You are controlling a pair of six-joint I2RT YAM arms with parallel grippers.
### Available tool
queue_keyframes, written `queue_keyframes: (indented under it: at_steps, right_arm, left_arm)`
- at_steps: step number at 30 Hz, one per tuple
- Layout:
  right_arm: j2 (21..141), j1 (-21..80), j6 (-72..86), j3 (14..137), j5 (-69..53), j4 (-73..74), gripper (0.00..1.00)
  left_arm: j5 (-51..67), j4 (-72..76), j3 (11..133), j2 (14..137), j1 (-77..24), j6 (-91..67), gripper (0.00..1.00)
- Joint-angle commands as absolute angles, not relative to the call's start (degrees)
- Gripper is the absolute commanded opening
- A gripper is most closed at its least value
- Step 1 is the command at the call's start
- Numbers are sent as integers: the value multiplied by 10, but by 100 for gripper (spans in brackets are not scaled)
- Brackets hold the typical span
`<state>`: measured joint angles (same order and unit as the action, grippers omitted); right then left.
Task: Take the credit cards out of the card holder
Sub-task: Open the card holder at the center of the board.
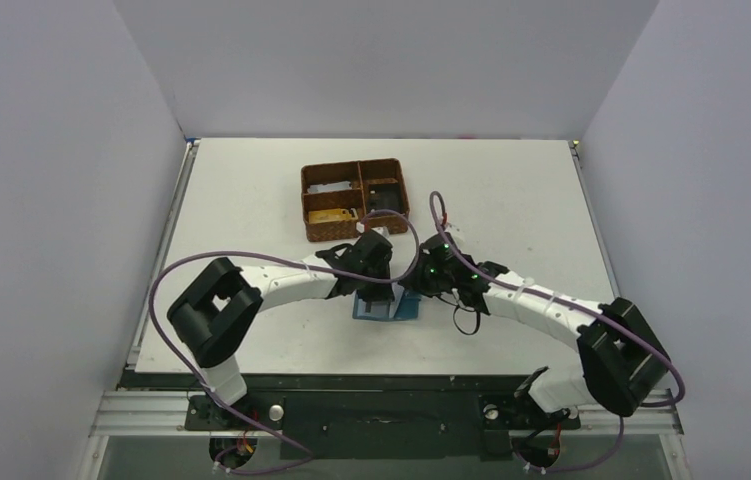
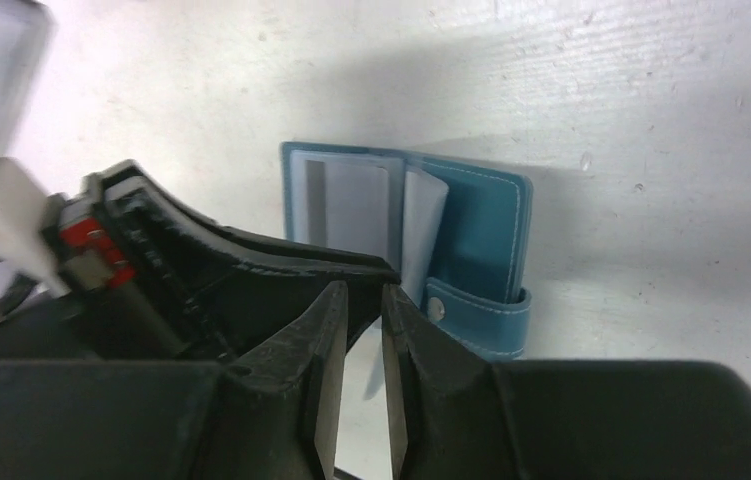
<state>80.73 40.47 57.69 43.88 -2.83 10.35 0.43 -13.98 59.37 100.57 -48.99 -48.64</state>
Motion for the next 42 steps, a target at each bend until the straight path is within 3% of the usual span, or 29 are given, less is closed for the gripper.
queue_keyframes:
  at_steps: [1,7,19,42]
  right_arm:
    - [738,396,583,447,-20,102,21]
    - [743,396,590,500,-23,114,26]
    - [874,412,621,539,-68,62,19]
    - [943,408,606,433,-87,-25,17]
  left_arm:
    - [15,-141,590,965,-489,-469,11]
    - [-7,-164,573,929,-478,-473,11]
    - [-5,-164,488,845,-392,-464,11]
    - [46,-141,541,946,-408,-413,12]
